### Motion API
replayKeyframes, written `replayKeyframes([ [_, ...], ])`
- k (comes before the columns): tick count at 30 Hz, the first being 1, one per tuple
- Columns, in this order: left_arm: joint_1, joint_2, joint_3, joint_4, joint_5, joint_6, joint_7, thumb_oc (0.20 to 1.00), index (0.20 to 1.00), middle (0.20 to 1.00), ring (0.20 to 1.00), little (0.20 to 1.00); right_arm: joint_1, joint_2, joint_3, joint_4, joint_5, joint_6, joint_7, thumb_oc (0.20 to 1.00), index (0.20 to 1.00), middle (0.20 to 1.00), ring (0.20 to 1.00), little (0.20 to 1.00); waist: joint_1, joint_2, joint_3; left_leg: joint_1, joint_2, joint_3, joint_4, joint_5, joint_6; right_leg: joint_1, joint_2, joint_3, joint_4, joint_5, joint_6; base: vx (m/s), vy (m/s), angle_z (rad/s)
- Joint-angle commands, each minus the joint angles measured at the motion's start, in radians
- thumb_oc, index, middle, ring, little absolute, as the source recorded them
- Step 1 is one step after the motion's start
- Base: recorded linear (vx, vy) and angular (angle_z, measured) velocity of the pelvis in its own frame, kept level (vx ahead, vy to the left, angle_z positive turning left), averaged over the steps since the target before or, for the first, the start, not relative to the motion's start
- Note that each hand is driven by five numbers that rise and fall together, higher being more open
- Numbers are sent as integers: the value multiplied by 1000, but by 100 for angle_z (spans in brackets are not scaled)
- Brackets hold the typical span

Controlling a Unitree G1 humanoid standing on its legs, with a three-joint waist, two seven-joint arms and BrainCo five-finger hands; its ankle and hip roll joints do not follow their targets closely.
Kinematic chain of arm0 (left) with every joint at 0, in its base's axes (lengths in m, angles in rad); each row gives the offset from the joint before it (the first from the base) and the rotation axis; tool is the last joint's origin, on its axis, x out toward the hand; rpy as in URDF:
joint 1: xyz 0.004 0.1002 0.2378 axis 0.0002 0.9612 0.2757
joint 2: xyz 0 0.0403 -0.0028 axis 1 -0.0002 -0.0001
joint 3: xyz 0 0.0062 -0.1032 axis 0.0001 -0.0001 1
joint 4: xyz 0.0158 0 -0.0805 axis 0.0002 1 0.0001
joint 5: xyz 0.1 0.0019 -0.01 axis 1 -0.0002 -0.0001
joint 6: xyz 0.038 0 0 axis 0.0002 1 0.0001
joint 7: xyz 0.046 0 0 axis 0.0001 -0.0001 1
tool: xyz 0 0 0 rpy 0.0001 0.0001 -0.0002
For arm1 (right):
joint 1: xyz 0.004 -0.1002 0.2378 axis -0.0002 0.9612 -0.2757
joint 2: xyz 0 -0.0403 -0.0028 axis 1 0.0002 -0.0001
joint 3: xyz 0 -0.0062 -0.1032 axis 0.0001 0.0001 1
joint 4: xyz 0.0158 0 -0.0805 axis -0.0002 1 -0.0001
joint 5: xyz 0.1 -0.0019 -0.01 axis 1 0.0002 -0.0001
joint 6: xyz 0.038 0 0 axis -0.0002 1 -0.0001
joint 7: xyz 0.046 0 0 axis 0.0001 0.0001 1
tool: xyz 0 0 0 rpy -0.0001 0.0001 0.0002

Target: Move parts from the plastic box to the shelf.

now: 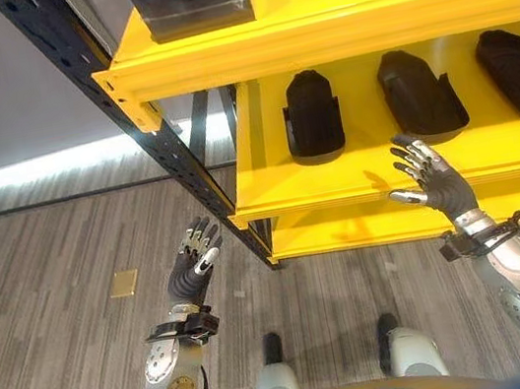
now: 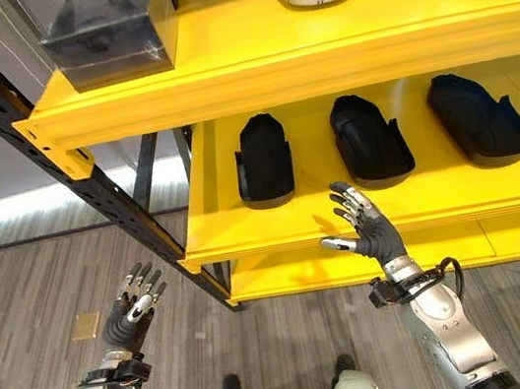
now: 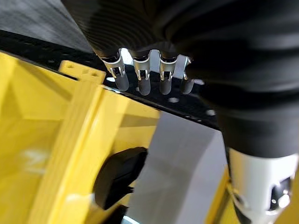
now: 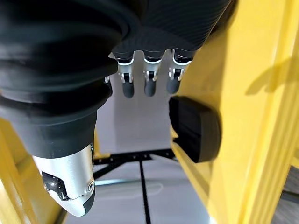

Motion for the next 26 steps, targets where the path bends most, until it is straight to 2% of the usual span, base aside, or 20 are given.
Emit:
replayKeyframes([
  [1,-5,46,24,-69,6,-50,-11,1000,1000,1000,1000,1000,-10,41,10,-33,14,-22,9,1000,1000,1000,1000,1000,-13,-40,-16,-18,-12,-6,-21,44,9,168,-11,18,-201,45,30,65,105,10],
  [7,2,40,20,-66,46,-45,6,1000,1000,1000,1000,1000,-13,87,39,9,25,10,14,1000,1000,1000,1000,1000,-7,-69,-70,46,-47,52,-87,15,41,196,-56,36,-279,112,84,30,149,-7],
  [12,-18,41,36,-37,76,-49,39,1000,1000,1000,1000,1000,-45,116,53,38,19,21,-4,1000,1000,1000,1000,1000,-1,-96,-92,62,-57,89,-98,0,51,195,-71,55,-303,137,104,1,60,-21],
  [19,-19,43,47,-40,135,-51,70,1000,1000,1000,1000,1000,-42,135,72,53,60,35,0,1000,1000,1000,1000,1000,-2,-114,-113,95,-46,114,-103,-11,48,226,-68,63,-340,145,104,38,6,-17],
  [26,-16,35,46,-27,155,-46,82,1000,1000,1000,1000,1000,-44,134,68,53,64,33,-6,1000,1000,1000,1000,1000,-8,-113,-116,104,-33,120,-104,-9,42,233,-60,71,-345,141,100,14,-10,-2],
])
